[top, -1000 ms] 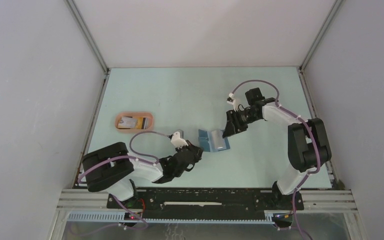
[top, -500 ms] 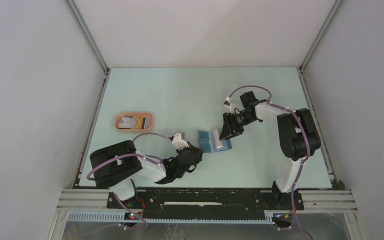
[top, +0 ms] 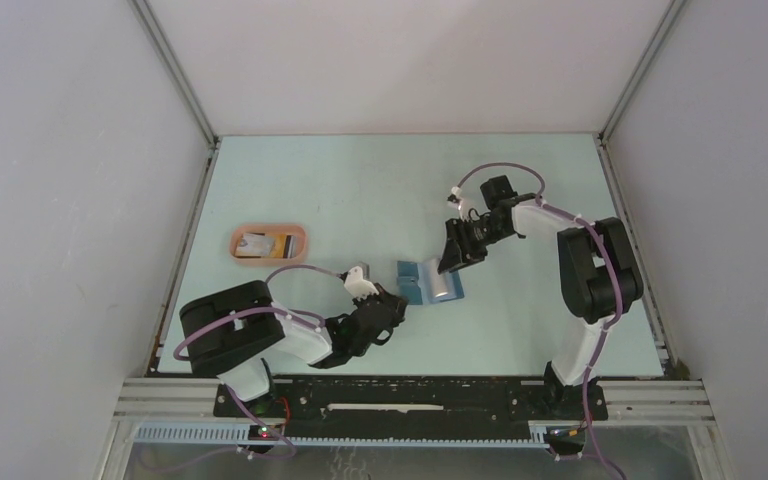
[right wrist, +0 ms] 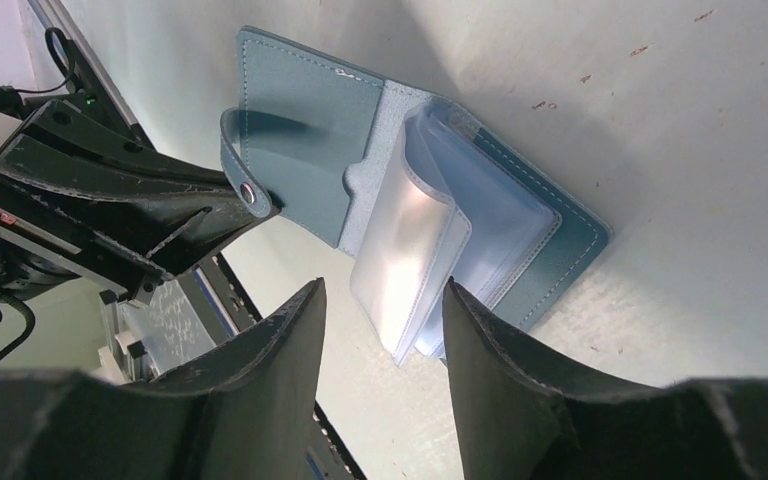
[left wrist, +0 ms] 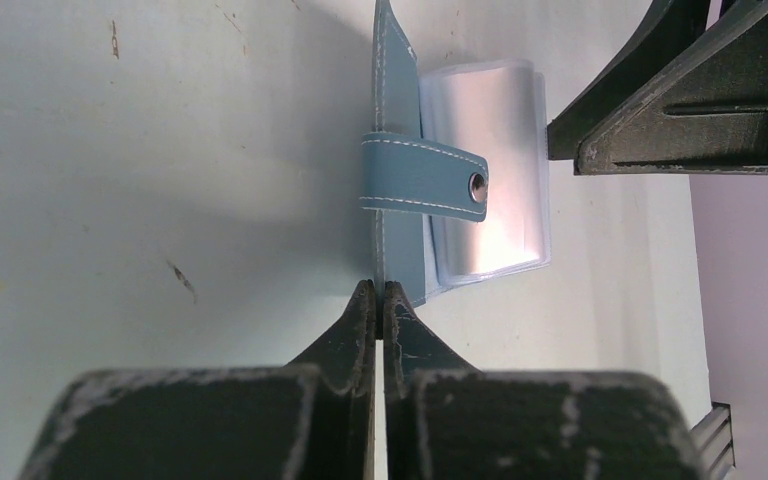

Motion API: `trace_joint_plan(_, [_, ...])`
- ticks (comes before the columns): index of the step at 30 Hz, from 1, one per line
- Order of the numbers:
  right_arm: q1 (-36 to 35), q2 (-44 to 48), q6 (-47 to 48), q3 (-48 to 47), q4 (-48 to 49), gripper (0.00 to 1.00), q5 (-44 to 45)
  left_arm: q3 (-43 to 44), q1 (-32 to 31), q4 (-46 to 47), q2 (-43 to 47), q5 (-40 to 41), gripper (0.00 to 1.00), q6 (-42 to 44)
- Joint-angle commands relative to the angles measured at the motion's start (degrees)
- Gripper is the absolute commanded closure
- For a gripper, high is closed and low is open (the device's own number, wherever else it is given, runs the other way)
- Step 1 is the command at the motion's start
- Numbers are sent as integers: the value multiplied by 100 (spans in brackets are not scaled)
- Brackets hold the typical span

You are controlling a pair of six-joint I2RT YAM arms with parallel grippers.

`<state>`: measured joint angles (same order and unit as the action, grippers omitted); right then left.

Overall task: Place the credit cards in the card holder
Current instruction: Open the card holder at the center of the board.

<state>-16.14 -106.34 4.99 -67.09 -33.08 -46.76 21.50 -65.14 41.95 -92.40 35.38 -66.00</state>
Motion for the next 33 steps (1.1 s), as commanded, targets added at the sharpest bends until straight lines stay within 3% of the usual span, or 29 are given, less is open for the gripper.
trace_joint_plan(1, [6, 234, 113, -200, -92, 45, -79, 165, -42, 112, -15, 60, 100, 130])
trace_joint_plan(7, [23, -72, 52, -240, -156, 45, -276, 147, -42, 165, -58, 23, 100, 107])
trace_joint_plan(12, [-22, -281, -32, -234, -182, 47, -1161, 144, -42, 274, -100, -41, 100, 125])
trace_joint_plan(22, [-457, -506, -341, -234, 29, 48, -1871, -146, -38, 1583, -376, -411, 100, 372])
trace_joint_plan(33, [-314, -1009, -473, -234, 145, 48, -1695, -810, 104, 2845, -444, -921, 68, 361])
